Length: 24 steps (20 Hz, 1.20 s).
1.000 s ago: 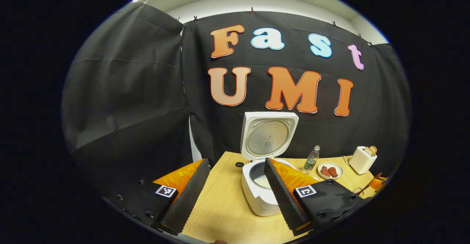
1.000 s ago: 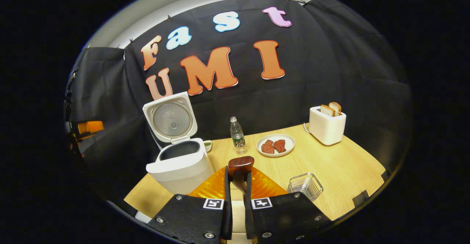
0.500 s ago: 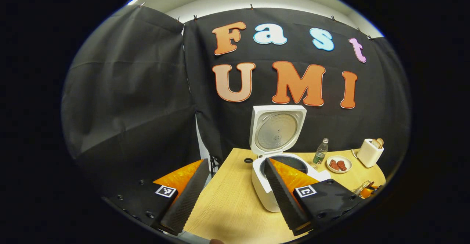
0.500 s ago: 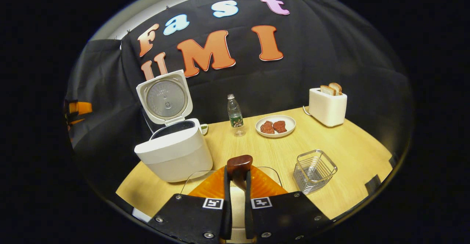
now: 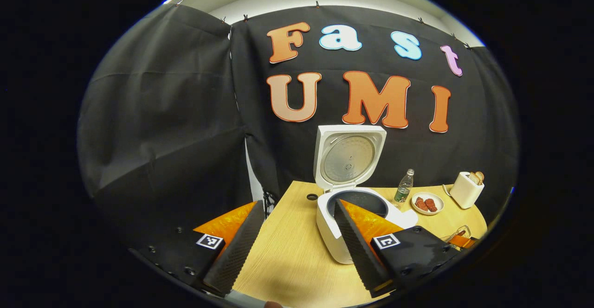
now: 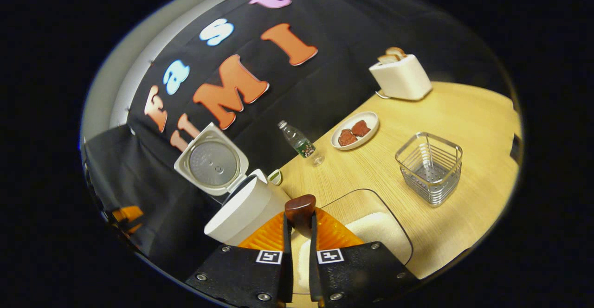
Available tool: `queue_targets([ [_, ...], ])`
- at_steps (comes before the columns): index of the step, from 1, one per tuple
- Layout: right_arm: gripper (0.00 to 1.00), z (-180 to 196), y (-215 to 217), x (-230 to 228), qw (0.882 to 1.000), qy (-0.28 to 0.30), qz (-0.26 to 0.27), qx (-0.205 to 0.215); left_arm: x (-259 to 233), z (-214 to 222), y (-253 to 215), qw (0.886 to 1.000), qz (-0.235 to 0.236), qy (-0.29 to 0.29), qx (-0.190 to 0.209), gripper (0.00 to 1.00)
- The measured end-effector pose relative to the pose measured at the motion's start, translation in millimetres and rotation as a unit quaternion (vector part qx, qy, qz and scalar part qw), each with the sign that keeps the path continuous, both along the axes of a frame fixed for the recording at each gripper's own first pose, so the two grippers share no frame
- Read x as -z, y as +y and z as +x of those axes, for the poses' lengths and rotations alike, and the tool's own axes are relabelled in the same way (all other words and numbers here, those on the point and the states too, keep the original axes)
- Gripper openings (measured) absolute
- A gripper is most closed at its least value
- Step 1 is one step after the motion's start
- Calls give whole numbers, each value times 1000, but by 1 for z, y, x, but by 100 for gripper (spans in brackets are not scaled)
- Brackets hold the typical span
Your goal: Close the left gripper, press the button to open the rice cooker; take a wooden spoon from the chopstick holder with the right hand, scoop a spoonful of rice and pour it into the rice cooker, then put the wooden spoon back into the chopstick holder.
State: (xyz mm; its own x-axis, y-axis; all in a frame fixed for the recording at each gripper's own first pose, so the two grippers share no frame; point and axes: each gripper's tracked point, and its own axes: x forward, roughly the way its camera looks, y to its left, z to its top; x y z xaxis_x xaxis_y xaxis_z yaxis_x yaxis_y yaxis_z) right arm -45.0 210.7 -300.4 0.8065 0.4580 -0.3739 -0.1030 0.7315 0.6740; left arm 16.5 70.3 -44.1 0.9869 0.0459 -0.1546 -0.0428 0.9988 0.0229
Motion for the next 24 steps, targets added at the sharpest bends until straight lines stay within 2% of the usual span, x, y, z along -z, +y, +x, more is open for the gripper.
queue_targets([
  [2,13,1,-15,6,997,49,61,28,-1,2,-3,1000,-1,-1,3,100],
  [7,13,-3,-39,-2,979,93,164,74,-6,4,-10,1000,-7,-9,8,100],
  [17,13,5,-32,-33,958,121,242,95,-14,14,-32,999,-1,-15,30,100],
  [18,8,8,-29,-38,956,123,249,93,-13,16,-34,999,-3,-15,32,100],
  [19,13,7,-29,-44,955,122,255,93,-14,18,-36,999,-5,-14,34,100],
  [24,13,23,-14,-85,953,106,272,80,-14,26,-49,999,-9,-17,47,100],
])
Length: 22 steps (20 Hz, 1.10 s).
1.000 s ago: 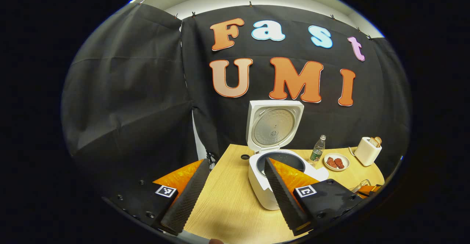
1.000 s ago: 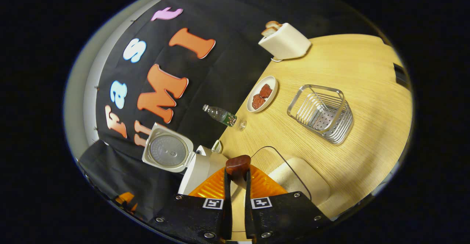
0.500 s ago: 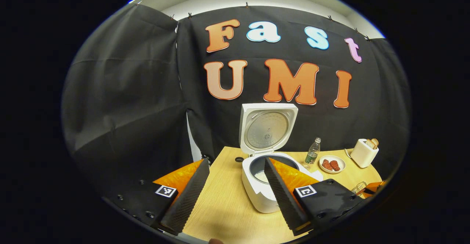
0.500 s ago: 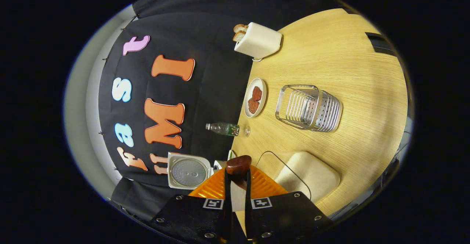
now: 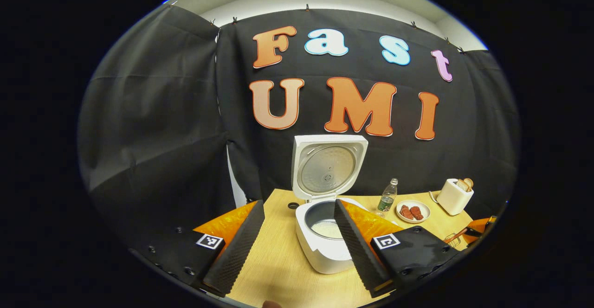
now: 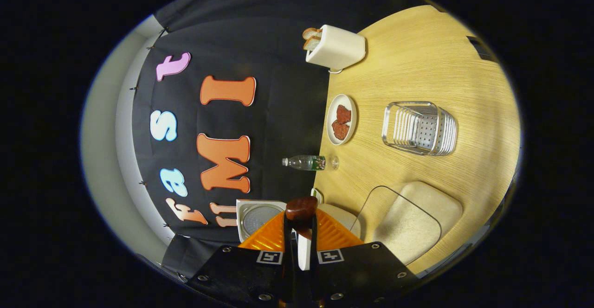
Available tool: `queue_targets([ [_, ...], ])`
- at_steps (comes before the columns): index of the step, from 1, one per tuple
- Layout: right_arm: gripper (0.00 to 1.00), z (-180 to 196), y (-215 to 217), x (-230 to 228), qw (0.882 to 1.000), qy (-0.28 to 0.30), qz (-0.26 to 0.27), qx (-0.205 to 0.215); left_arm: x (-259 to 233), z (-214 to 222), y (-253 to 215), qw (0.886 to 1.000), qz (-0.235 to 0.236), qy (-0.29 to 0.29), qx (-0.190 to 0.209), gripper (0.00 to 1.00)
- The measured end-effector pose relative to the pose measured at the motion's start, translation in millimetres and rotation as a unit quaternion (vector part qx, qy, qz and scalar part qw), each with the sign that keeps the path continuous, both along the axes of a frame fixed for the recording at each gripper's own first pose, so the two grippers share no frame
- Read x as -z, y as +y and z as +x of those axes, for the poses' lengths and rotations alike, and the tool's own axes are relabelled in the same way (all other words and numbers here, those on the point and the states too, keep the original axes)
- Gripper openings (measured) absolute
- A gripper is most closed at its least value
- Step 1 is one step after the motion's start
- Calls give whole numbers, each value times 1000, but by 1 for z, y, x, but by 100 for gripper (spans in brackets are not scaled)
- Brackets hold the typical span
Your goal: Close the left gripper, press the button to open the rice cooker; take a wooden spoon from the chopstick holder with the right hand, scoop a spoonful of rice and pour it into the rice cooker, then put the wooden spoon back into the chopstick holder.
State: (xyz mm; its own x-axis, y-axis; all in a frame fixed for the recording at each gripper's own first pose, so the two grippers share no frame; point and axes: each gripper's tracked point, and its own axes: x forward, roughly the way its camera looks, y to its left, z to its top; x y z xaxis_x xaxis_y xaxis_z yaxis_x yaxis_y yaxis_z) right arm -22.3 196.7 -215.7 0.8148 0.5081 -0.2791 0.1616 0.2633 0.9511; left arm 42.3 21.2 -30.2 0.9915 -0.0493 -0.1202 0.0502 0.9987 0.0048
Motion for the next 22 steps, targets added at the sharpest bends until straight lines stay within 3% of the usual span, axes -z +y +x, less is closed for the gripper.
queue_targets([
  [13,13,71,77,-95,996,-69,21,-46,13,15,-13,1000,-10,13,7,100],
  [22,13,123,158,-134,985,-144,-52,-74,15,20,3,1000,-1,16,-1,100],
])
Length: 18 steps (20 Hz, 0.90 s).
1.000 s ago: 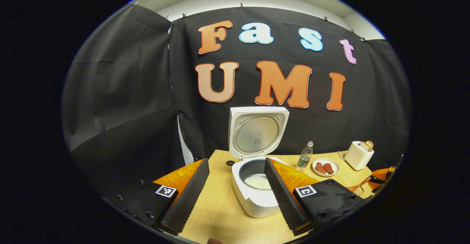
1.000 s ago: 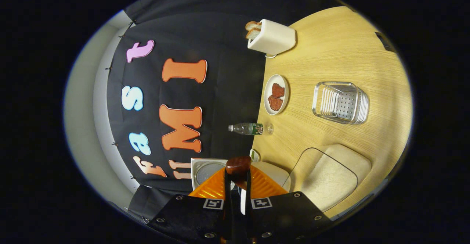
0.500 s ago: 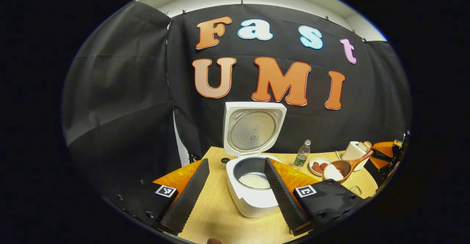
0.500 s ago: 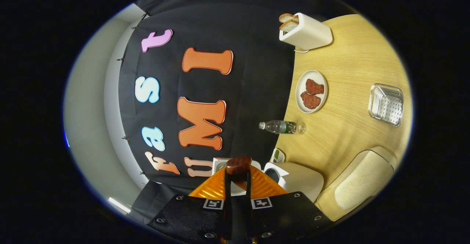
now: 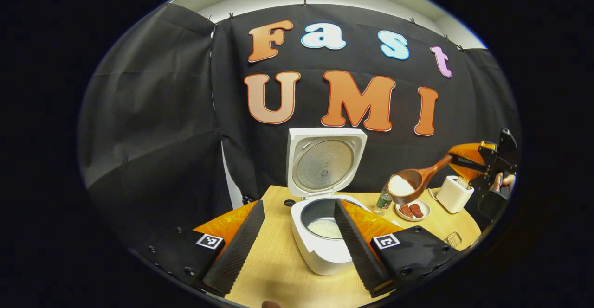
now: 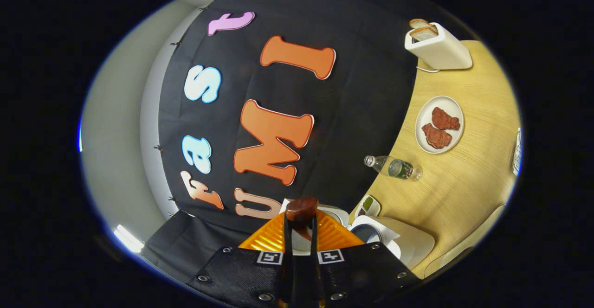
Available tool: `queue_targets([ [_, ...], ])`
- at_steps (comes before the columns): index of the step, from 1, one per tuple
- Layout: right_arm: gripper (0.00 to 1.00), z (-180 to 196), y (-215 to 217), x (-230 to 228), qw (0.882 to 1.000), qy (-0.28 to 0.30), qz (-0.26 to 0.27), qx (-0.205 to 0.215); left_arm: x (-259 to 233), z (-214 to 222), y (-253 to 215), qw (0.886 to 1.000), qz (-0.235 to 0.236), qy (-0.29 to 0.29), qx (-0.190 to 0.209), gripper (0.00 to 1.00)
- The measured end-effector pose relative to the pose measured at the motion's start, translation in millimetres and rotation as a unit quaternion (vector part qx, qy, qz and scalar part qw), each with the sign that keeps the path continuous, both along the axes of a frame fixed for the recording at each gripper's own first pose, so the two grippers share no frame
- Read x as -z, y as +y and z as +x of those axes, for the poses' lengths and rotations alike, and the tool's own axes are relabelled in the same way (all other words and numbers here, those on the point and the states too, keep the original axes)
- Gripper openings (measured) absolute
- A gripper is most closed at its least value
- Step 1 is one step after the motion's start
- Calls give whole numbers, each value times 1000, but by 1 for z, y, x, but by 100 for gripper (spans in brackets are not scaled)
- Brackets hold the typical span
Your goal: Close the left gripper, press the button to open the rice cooker; take a wooden spoon from the chopstick holder with the right hand, scoop a spoonful of rice and pour it into the rice cooker, then put the wooden spoon back into the chopstick holder.
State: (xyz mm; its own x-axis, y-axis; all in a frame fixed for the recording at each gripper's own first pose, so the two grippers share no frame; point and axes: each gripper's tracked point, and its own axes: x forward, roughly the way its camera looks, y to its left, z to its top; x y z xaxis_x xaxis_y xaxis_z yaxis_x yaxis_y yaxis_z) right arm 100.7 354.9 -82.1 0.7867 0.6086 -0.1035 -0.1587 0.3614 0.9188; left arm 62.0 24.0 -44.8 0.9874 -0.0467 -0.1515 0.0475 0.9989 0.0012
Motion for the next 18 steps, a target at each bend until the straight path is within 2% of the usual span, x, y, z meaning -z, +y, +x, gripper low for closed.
queue_targets([
  [5,13,17,34,-11,995,-59,-77,-8,7,3,20,1000,-1,7,-16,100],
  [13,13,23,65,-10,986,-101,-132,-23,8,7,34,1000,0,8,-23,100],
  [18,13,20,81,-12,975,-140,-172,-29,10,8,35,1000,0,10,-22,100],
])
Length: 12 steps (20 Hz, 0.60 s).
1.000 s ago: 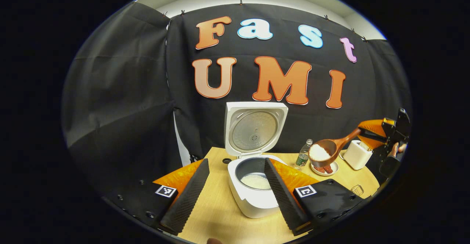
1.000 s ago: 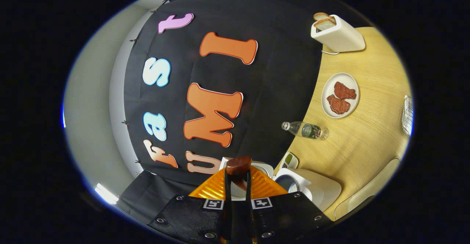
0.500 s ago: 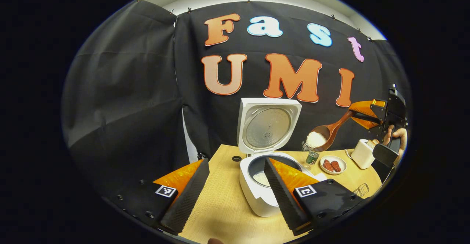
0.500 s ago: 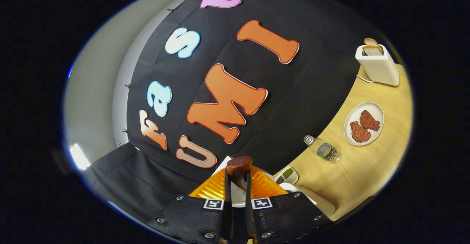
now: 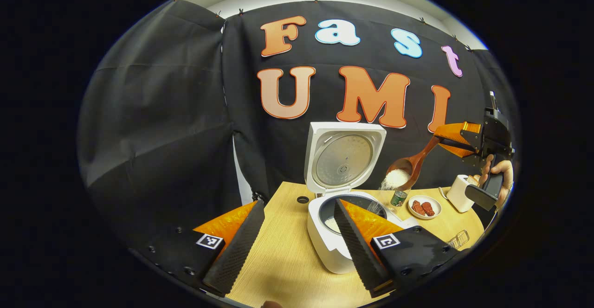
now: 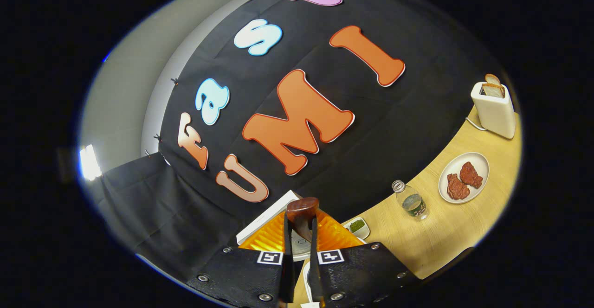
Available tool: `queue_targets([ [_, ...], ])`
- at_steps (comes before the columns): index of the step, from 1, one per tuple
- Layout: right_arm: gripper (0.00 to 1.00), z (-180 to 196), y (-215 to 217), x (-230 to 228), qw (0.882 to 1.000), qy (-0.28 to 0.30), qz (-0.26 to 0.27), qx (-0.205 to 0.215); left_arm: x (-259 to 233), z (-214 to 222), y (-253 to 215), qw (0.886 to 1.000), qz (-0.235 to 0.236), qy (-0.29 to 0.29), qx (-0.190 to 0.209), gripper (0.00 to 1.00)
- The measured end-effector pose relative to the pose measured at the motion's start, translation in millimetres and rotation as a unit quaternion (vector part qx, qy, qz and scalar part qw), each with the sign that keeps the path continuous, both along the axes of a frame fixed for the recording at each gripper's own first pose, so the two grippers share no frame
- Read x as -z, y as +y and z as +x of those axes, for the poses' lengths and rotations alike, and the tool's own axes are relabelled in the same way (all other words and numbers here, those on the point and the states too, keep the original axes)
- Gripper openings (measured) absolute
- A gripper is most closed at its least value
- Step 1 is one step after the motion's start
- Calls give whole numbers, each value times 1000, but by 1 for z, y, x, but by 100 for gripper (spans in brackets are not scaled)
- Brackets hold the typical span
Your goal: Close the left gripper, press the button to open the rice cooker; take a wooden spoon from the chopstick holder with the right hand, scoop a spoonful of rice and pour it into the rice cooker, then put the wooden spoon back into the chopstick holder.
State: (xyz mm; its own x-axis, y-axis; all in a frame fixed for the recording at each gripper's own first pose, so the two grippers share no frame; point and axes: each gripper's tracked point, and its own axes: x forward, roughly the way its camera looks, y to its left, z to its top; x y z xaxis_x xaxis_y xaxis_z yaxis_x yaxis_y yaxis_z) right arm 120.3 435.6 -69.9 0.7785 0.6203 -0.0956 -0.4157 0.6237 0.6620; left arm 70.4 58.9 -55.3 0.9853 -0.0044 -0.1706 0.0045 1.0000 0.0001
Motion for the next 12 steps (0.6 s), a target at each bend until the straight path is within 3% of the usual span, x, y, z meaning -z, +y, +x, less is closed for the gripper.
queue_targets([
  [12,13,-17,31,-8,987,-107,-113,-27,3,1,5,1000,2,3,-1,100],
])
